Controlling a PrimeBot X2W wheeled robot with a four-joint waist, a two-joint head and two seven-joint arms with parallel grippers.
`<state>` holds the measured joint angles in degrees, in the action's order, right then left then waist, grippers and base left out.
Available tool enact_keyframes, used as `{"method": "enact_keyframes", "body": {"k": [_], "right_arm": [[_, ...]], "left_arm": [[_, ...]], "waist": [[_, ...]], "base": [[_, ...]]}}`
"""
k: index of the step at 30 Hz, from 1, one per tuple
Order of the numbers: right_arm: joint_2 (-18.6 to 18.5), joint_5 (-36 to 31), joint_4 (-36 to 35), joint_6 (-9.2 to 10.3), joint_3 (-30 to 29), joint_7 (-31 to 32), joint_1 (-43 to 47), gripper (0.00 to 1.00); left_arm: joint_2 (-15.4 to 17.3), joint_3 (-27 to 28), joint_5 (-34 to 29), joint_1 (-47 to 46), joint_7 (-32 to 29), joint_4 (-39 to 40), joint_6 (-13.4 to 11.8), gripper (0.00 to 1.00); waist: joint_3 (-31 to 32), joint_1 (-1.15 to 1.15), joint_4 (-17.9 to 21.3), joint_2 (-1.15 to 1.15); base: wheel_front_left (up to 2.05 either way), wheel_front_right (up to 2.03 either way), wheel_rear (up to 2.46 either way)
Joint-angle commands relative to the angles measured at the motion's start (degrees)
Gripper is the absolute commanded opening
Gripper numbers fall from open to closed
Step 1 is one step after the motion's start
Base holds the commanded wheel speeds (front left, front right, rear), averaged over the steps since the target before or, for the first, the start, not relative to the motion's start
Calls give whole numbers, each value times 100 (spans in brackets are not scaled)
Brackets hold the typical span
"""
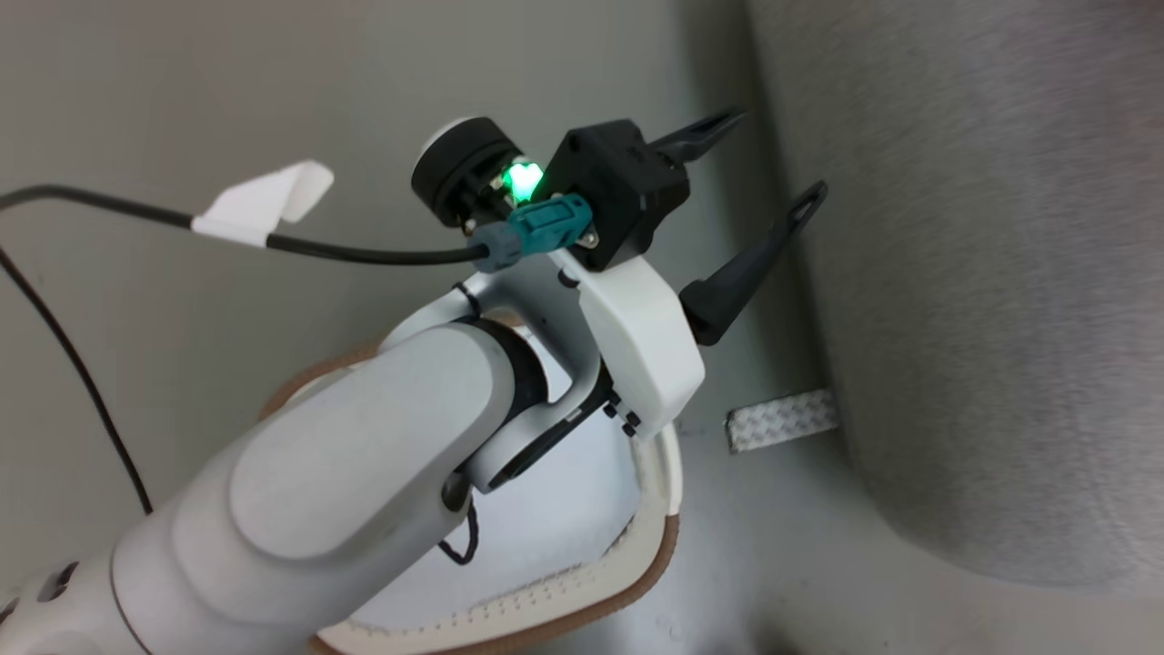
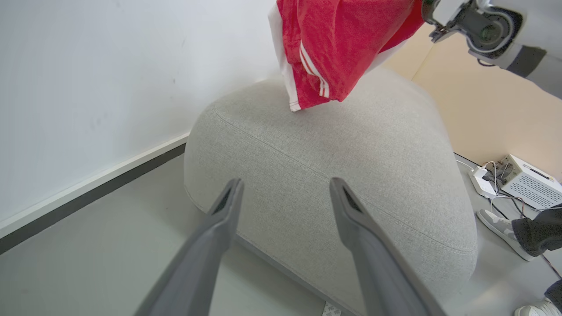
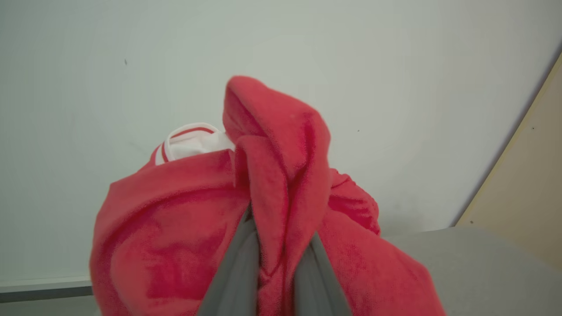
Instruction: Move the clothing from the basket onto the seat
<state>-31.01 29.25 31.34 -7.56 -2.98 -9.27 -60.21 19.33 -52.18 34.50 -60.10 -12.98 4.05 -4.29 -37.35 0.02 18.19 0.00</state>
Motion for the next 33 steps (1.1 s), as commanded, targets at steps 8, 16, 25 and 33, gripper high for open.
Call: {"method": "enact_keyframes", "body": {"k": [8, 16, 25, 33], "right_arm": [[194, -1379, 2076, 13, -1395, -134, -656, 0], [641, -2269, 2983, 14, -1972, -488, -524, 100], [849, -2715, 2403, 14, -1826, -593, 195, 100], [1176, -2574, 592, 14, -1429, -586, 1721, 100]], "left_arm": [[51, 64, -10, 84, 133, -4, -106, 100], [362, 38, 74, 508, 261, -74, -128, 100], [348, 169, 282, 996, 806, -396, -195, 100], [314, 519, 575, 1925, 1729, -1073, -554, 100]], "waist": [[-1082, -2, -655, 0], [-668, -2, -589, 0], [443, -2, -672, 0], [1650, -2, -950, 0]], "base": [[0, 0, 0], [0, 0, 0], [0, 0, 0], [0, 0, 0]]}}
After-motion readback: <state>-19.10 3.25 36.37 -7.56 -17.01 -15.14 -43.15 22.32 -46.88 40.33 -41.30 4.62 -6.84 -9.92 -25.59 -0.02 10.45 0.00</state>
